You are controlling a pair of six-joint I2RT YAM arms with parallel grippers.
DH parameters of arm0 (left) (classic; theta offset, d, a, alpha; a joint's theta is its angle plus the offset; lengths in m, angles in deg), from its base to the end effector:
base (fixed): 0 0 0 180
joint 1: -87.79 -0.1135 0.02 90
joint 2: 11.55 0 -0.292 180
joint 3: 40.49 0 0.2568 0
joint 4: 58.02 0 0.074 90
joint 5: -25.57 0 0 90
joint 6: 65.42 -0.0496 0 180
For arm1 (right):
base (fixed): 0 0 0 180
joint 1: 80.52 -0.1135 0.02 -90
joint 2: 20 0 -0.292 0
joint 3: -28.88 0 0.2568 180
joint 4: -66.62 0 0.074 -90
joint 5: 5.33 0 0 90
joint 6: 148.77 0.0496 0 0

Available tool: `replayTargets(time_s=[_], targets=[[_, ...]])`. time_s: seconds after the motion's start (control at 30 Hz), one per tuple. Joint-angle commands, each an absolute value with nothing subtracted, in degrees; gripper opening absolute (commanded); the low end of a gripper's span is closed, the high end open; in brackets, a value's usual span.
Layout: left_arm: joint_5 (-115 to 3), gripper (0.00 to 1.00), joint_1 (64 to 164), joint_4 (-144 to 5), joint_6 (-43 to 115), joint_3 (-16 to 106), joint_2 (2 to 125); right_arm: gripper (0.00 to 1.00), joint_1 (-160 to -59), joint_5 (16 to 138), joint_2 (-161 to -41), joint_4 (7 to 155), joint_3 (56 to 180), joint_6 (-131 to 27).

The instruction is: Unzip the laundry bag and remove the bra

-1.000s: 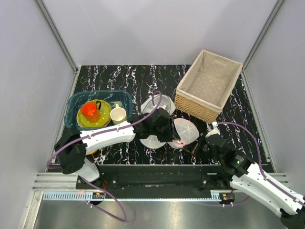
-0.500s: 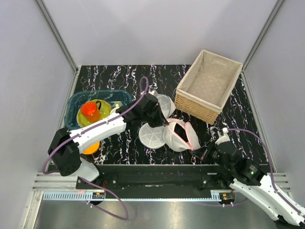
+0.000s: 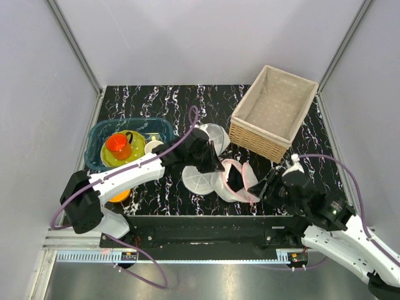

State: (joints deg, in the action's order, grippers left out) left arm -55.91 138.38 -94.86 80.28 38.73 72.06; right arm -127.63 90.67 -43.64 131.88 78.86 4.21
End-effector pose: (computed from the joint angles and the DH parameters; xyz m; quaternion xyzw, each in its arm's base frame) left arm 0.2077 -0.2643 0.3029 -0.0099 0.9087 -0.3700 0.1928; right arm 0.0573 0.0541 0.2671 0.1467 0.8893 0.3258 0.2854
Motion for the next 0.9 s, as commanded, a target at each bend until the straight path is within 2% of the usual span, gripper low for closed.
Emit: replayTargets(time_s=[0.0,0.1,0.33,0.5,0.7,0.87], targets=[[-55.54,0.0,142.46,-91.57,80.21,34.29,68.87,0.52,-127.8,93.73,-52.94,126.82,88.44,-0.84],[-55.72,0.0,143.16,-91.22,80.74,32.0,68.35,0.47,-127.8,89.61,-61.2,119.53,90.03,-3.21],[-57.48,0.0,143.16,-92.1,80.92,30.15,65.62,0.53,-127.8,84.76,-75.18,107.06,86.7,-4.28],[-57.57,0.0,143.16,-92.36,81.01,28.84,65.27,0.55,-127.8,81.6,-78.0,103.69,83.36,-3.4],[-57.39,0.0,143.16,-91.66,81.71,26.73,64.48,0.55,-127.8,84.41,-80.03,103.6,81.42,-2.96],[-57.92,0.0,143.16,-91.48,82.24,25.06,63.42,0.61,-127.8,87.74,-75.82,102.81,79.49,-0.68]])
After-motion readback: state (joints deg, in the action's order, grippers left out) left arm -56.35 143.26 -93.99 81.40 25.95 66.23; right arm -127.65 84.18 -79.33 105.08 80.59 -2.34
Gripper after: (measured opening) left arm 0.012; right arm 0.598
